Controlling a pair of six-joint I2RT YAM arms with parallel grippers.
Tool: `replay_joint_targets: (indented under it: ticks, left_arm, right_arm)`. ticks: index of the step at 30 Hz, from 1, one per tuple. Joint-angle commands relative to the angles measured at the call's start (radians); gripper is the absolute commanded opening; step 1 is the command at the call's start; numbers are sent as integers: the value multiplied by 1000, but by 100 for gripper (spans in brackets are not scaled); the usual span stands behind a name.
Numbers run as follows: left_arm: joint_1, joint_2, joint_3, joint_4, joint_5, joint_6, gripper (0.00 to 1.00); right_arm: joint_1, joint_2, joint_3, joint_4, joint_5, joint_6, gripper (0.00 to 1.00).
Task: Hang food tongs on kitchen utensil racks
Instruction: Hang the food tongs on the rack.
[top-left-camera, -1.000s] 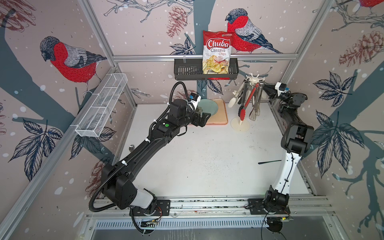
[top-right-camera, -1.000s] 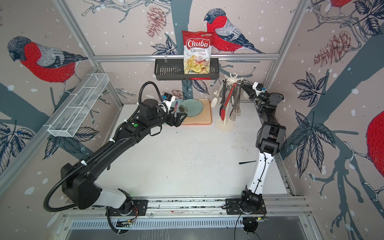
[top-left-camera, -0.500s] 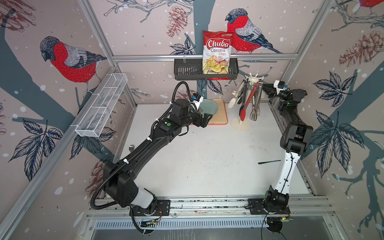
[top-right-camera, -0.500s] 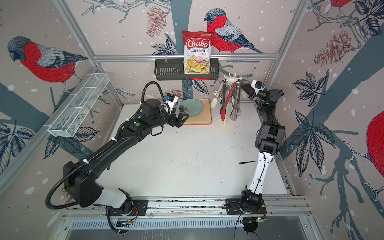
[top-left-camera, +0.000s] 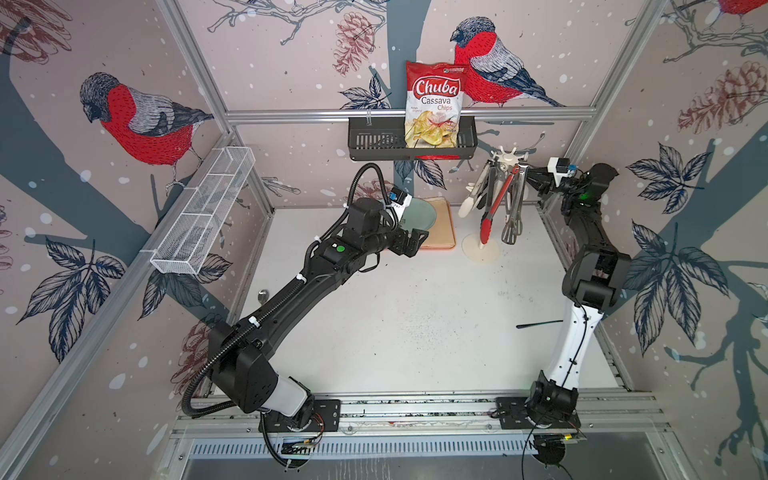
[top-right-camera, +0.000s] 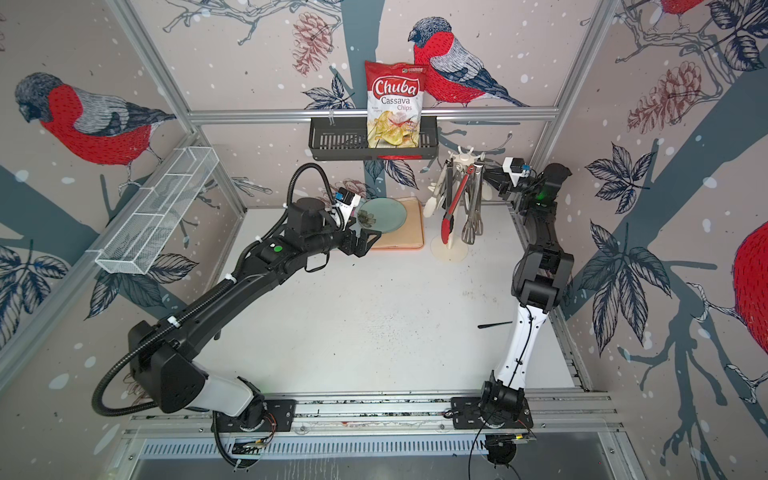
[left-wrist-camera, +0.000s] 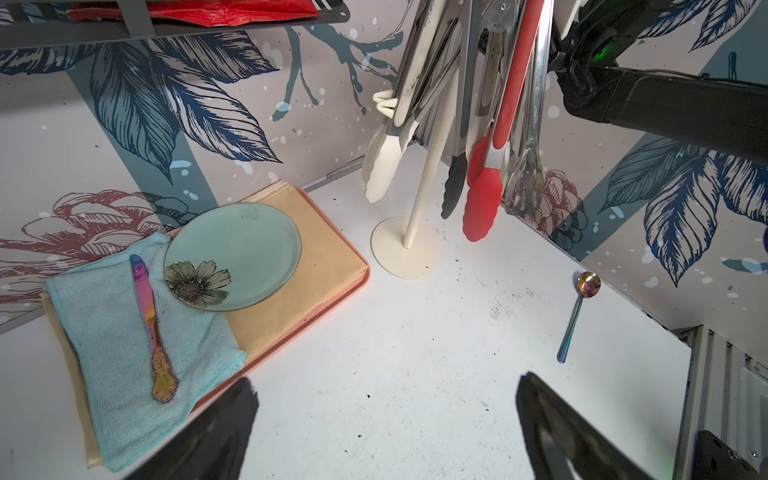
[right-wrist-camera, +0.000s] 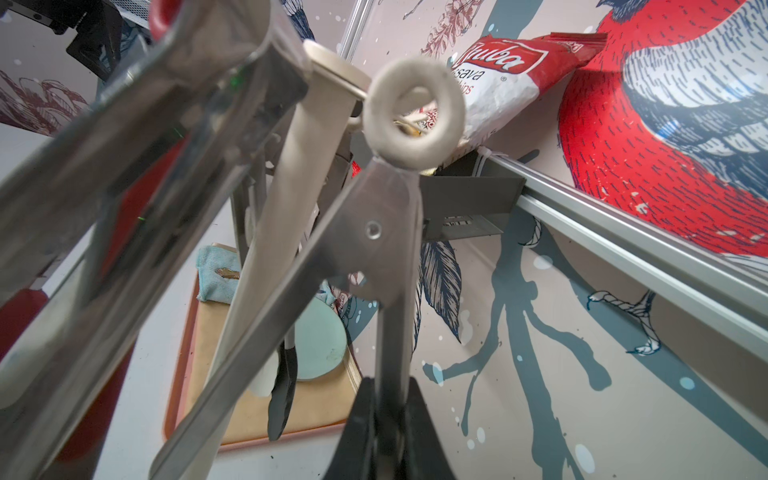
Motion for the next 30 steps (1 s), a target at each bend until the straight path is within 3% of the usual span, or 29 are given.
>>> replay_joint_targets:
  ticks: [1, 20, 23, 24, 28, 30]
  left_arm:
    - [-3, -4, 4, -4, 16, 18, 96]
    - [-11, 10, 12, -20, 24, 44, 96]
    - [-13, 8, 13, -20, 23, 44, 96]
    - [-12, 7, 13, -19, 23, 46, 96]
    - [-12, 5, 15, -15, 17, 46, 96]
    - [-11, 7, 17, -15, 19, 44, 96]
  right_arm:
    - [-5, -1, 66, -389, -132, -282, 0]
    - [13, -10, 0, -295, -133, -130, 0]
    - [18, -11, -2, -269, -133, -113, 6]
    - [18, -13, 0, -276, -132, -122, 11]
    - [16, -24, 1, -298, -120, -145, 55]
    - [11, -30, 1, -310, -104, -160, 60]
